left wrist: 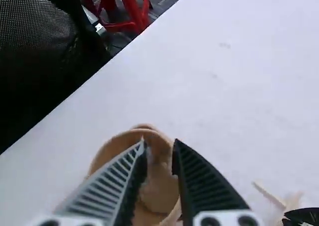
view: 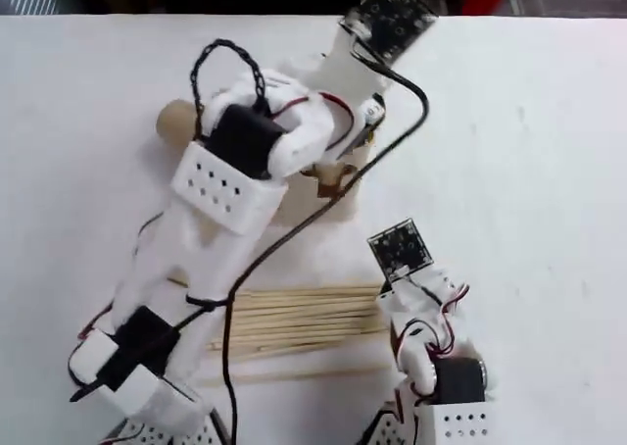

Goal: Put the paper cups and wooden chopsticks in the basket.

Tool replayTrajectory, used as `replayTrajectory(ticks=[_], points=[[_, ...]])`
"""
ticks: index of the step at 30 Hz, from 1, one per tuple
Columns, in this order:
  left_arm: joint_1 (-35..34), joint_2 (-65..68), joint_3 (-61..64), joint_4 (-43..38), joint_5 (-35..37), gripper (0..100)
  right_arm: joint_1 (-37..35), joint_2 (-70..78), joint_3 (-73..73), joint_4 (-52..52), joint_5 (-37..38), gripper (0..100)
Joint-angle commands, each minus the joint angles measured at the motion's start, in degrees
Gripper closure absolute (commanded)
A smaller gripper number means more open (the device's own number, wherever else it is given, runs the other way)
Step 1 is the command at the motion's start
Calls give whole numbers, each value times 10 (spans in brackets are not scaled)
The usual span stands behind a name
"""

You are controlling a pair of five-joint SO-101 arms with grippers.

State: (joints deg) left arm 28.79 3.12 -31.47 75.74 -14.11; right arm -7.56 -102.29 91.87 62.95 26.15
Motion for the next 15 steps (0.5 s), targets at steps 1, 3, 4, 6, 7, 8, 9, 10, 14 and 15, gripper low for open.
replayTrajectory(ticks=[1, 3, 4, 6, 7, 8, 9, 10, 14, 15], points=[[-46, 9, -10, 22, 36, 894, -3, -5, -4, -9, 5, 981], [-65, 30, 30, 19, 38, 894, -3, -5, -4, -9, 5, 981], [-73, 43, 52, 18, 39, 894, -3, -5, -4, -10, 5, 981], [-85, 66, 88, 3, 41, 894, -3, -5, -4, -10, 5, 981], [-91, 76, 102, -10, 42, 894, -3, -5, -4, -10, 5, 981], [-95, 84, 110, -21, 42, 894, -3, -5, -4, -10, 5, 981], [-97, 89, 110, -25, 42, 894, -3, -5, -4, -10, 5, 981], [-100, 91, 108, -29, 42, 894, -3, -5, -4, -10, 5, 981], [-105, 75, 15, 16, 41, 894, -3, -5, -4, -10, 5, 981], [-104, 68, -21, 36, 40, 893, -3, -5, -4, -10, 5, 981]])
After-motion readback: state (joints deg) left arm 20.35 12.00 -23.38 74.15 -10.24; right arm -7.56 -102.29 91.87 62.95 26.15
